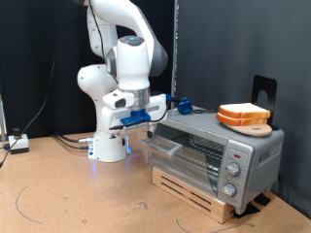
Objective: Make a piece of toast with the oven
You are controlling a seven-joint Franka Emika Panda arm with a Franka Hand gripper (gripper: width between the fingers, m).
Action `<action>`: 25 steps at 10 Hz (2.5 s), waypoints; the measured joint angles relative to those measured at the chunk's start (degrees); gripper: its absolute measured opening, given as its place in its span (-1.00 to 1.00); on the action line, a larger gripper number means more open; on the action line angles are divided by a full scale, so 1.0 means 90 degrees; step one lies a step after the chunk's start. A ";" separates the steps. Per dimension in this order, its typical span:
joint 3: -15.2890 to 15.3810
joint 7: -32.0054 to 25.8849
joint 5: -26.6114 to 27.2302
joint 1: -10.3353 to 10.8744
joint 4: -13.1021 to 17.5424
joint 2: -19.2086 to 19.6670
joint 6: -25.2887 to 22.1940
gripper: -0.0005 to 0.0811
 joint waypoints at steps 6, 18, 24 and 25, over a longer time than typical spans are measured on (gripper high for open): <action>-0.0190 -0.0043 -0.0049 -0.0205 0.0409 0.1096 0.0582 0.99; 0.0013 -0.0288 0.0326 -0.0100 0.1067 0.1873 0.0551 0.99; -0.0174 0.0179 -0.0151 -0.0329 0.1166 0.3071 0.1395 0.99; -0.0173 0.0181 0.0000 -0.0350 0.1251 0.3345 0.1474 0.99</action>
